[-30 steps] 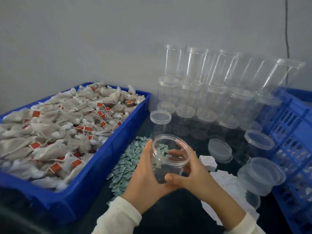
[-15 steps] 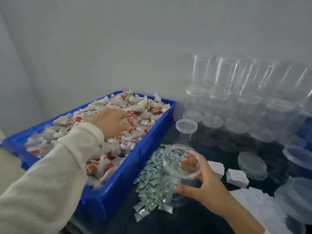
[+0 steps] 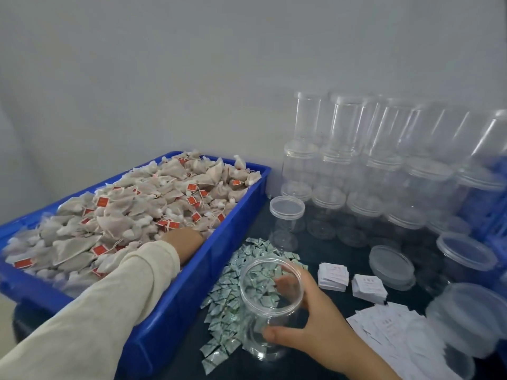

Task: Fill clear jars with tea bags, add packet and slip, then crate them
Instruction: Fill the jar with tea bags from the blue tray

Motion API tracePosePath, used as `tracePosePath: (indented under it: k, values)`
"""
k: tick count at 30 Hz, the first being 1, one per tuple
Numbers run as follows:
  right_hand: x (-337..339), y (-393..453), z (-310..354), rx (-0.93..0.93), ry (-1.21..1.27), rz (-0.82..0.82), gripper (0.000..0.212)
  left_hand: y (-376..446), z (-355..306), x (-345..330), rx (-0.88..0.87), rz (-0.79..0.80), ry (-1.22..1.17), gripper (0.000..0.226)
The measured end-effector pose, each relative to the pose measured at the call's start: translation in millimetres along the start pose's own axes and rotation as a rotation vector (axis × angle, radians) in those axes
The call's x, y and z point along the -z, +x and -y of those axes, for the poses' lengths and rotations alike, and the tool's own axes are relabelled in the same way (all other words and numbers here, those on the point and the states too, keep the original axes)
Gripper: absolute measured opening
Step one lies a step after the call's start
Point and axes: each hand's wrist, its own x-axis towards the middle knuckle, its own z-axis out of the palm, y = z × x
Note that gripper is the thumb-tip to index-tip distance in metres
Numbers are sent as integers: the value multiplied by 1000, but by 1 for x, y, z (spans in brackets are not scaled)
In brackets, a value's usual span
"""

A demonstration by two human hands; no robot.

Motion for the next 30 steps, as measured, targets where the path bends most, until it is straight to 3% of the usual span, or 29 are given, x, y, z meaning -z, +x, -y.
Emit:
tracePosePath:
  k: [15,19,21,30]
  values:
    - [6,-14,-4,-51,-8,5,97,18,9,-12,-18,-62,-10,29]
    - [8,-15,-1,-61,-6,9,95,14,10,-7,-28,-91,-159,20]
    - [9,-16,0,-62,4,12,94,9,13,1,-2,-163,-265,3]
    - [11,-17,2,-77,29,19,88,-25,22,48,14,-604,-687,21]
